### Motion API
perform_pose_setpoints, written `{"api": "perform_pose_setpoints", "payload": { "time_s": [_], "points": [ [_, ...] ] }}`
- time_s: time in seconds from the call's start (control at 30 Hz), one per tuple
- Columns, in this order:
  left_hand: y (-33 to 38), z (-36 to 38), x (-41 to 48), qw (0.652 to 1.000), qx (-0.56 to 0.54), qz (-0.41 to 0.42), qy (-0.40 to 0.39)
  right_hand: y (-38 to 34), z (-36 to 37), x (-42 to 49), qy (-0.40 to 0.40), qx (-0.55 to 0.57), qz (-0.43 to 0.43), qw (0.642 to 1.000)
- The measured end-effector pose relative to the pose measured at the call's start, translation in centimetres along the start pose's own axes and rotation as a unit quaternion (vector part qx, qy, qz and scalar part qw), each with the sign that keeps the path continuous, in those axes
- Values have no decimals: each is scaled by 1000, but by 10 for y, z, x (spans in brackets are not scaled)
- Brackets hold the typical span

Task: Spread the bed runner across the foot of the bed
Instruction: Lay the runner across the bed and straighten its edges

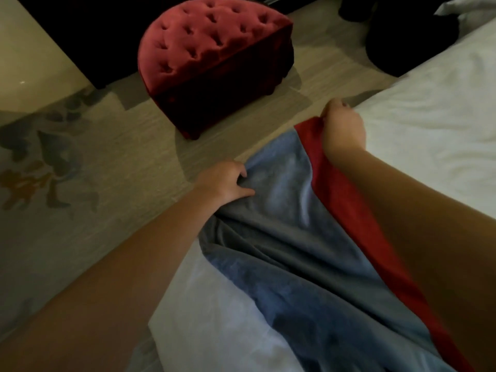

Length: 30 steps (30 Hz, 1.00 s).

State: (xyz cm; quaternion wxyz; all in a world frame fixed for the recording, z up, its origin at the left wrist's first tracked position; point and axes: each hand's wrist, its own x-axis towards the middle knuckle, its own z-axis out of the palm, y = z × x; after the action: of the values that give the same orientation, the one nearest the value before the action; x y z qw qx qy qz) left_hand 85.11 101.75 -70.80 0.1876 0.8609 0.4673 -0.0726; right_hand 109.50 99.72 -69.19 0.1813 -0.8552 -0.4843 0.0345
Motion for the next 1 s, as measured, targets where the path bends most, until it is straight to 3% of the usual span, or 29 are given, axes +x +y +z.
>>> {"api": "perform_pose_setpoints", "payload": {
  "time_s": [0.07, 0.17, 0.23, 0.43, 0.7, 1.0],
  "points": [
    [6, 1, 4, 1000, -10, -4, 24, -1, -4, 9, -2, 44, 11, 999],
    [14, 3, 8, 999, 3, -22, 34, 12, 10, -2, -206, 0, -60, 977],
    [18, 6, 9, 999, 20, -25, 33, 23, 19, -16, -278, -57, -94, 954],
    [37, -2, 2, 997, 55, -10, 51, 23, 9, -49, -245, -97, -173, 949],
    [80, -10, -45, 992, 79, 36, 93, 19, -45, -104, -206, -73, -204, 954],
    [186, 37, -112, 982, 110, 129, 89, 129, -92, -217, -180, -97, -180, 962]
  ]
}}
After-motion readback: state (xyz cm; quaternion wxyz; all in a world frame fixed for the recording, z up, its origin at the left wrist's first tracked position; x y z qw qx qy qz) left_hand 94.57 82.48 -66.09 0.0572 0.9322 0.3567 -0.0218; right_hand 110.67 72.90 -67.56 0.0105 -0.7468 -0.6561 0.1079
